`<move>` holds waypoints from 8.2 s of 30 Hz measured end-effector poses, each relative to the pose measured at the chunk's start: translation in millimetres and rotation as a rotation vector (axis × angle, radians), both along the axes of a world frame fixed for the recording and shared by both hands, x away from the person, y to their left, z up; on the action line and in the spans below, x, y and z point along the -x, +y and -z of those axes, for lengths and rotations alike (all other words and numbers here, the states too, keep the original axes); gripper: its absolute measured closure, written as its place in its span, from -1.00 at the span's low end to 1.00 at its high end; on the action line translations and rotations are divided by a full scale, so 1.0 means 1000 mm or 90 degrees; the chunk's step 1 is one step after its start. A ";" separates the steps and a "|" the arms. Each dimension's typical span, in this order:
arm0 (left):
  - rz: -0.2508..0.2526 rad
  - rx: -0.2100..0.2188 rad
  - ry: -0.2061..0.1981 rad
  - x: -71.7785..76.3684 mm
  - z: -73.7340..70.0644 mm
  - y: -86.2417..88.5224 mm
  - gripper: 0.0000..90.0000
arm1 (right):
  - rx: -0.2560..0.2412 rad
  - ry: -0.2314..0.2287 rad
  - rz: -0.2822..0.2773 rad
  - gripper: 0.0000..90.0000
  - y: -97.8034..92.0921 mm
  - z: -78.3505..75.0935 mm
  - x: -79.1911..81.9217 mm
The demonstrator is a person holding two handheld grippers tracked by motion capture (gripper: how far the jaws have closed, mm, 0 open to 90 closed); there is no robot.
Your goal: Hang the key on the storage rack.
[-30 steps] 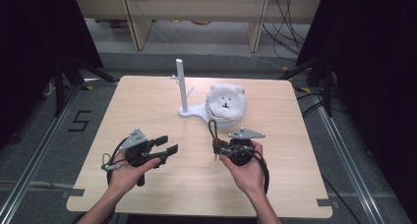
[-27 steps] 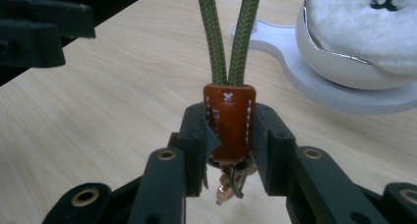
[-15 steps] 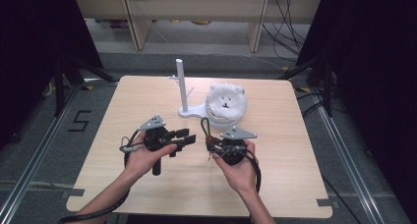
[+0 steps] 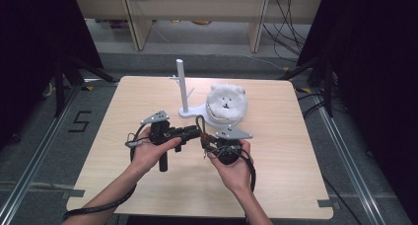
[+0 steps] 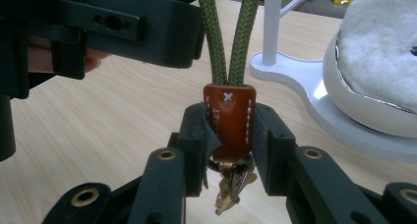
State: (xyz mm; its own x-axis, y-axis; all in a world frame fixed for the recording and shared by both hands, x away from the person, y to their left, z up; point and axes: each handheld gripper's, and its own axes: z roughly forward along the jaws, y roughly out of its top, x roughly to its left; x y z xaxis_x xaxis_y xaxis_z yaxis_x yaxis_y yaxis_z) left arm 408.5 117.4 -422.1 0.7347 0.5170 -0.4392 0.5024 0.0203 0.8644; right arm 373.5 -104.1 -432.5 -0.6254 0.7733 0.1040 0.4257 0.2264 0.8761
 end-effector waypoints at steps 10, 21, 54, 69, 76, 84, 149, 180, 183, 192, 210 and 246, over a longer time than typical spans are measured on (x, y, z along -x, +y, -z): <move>-0.001 0.004 -0.001 -0.003 0.002 0.000 0.70 | -0.011 0.010 -0.016 0.54 0.004 0.000 0.000; 0.000 0.004 0.002 -0.003 -0.001 0.002 0.83 | -0.011 0.000 -0.007 0.54 0.006 -0.003 0.002; -0.089 -0.063 -0.128 -0.004 -0.012 0.028 0.86 | -0.016 -0.020 0.021 0.19 -0.015 0.000 0.007; -0.173 -0.098 -0.132 -0.013 -0.007 0.049 0.86 | -0.015 -0.011 0.077 0.33 -0.057 0.010 0.018; -0.219 -0.111 -0.126 -0.019 -0.008 0.057 0.86 | -0.017 -0.009 0.105 0.34 -0.068 0.012 0.023; -0.256 -0.122 -0.122 -0.029 -0.007 0.065 0.86 | -0.010 -0.034 0.116 0.34 -0.078 0.016 0.022; -0.369 -0.188 -0.139 -0.091 -0.027 0.042 0.85 | -0.041 -0.034 0.142 0.31 -0.090 0.027 0.024; -0.338 -0.227 -0.166 -0.096 -0.026 0.024 0.84 | -0.051 -0.015 0.154 0.29 -0.091 0.026 0.026; -0.332 -0.227 -0.165 -0.098 -0.025 0.023 0.84 | -0.046 -0.021 0.149 0.29 -0.092 0.027 0.025; -0.322 -0.230 -0.165 -0.100 -0.022 0.021 0.83 | -0.051 -0.021 0.146 0.29 -0.091 0.028 0.025; -0.277 -0.232 -0.174 -0.088 -0.030 0.019 0.63 | -0.042 -0.022 0.151 0.27 -0.093 0.027 0.026; -0.276 -0.207 -0.098 0.025 0.057 0.129 -0.16 | -0.036 0.022 0.201 0.18 -0.111 0.045 0.021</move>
State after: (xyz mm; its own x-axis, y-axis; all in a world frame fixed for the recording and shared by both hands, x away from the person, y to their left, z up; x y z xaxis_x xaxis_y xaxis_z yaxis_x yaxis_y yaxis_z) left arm 383.9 246.2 -479.0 0.4680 0.8768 -0.1109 0.3745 -0.0831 0.9235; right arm 352.1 -215.1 -477.9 -0.3508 0.9211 0.1688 0.4965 0.0301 0.8675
